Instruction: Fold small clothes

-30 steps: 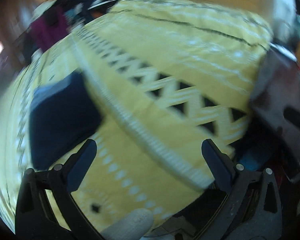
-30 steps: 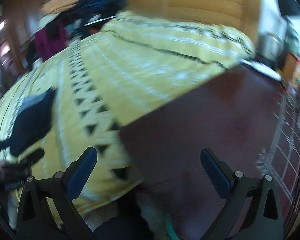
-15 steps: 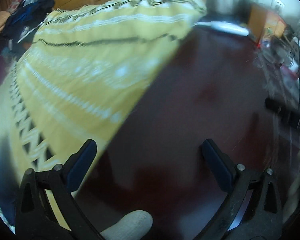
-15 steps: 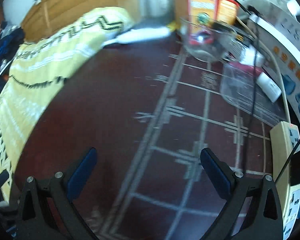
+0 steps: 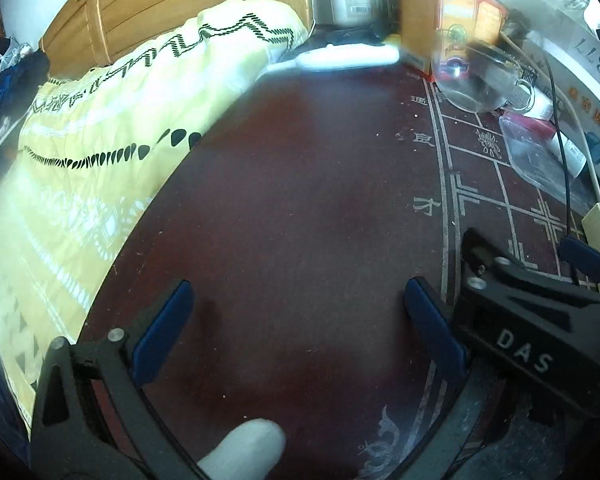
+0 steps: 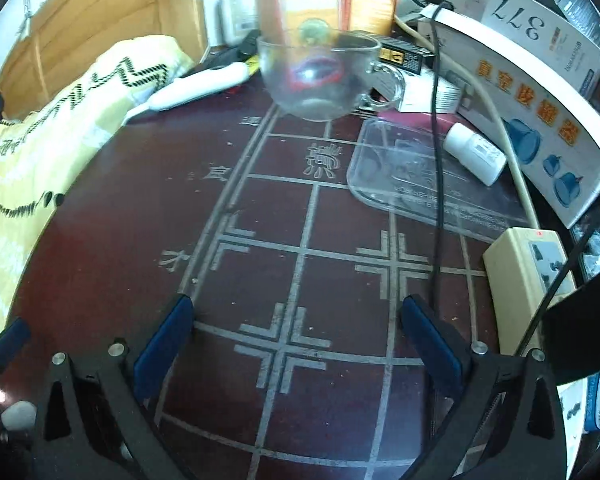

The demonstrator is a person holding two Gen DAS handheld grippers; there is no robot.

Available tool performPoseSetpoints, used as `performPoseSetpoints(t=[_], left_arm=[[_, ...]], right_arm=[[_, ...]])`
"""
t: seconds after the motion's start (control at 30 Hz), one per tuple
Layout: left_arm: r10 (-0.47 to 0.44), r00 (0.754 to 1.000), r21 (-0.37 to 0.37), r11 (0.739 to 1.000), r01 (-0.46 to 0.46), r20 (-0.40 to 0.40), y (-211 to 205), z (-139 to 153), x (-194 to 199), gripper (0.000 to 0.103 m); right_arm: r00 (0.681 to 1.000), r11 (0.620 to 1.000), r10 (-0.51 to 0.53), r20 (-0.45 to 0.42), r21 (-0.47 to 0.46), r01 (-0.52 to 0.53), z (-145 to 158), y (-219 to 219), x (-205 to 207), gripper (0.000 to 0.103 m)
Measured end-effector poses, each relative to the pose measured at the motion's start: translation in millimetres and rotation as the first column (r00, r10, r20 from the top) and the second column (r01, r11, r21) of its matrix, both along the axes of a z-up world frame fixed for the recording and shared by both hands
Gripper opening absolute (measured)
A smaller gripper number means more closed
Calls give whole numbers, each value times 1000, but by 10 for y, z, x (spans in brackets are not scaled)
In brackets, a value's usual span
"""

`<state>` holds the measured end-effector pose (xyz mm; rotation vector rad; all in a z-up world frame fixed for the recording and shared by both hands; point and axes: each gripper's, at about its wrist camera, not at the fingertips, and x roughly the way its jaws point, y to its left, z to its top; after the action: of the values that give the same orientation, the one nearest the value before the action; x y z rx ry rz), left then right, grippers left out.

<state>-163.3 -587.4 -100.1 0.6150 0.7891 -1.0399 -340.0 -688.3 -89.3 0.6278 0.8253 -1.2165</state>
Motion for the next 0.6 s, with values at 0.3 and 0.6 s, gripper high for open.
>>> performPoseSetpoints(t=[0.3, 0.6], left_arm=[[-3, 998, -11, 1000, 2, -66, 55, -18, 80, 103], [-3, 998, -11, 1000, 2, -66, 50, -13, 61, 103]], right_arm=[[999, 1000, -26, -23, 1, 26, -15, -50, 66, 103], [999, 1000, -26, -22, 1, 26, -13, -53, 67, 103]])
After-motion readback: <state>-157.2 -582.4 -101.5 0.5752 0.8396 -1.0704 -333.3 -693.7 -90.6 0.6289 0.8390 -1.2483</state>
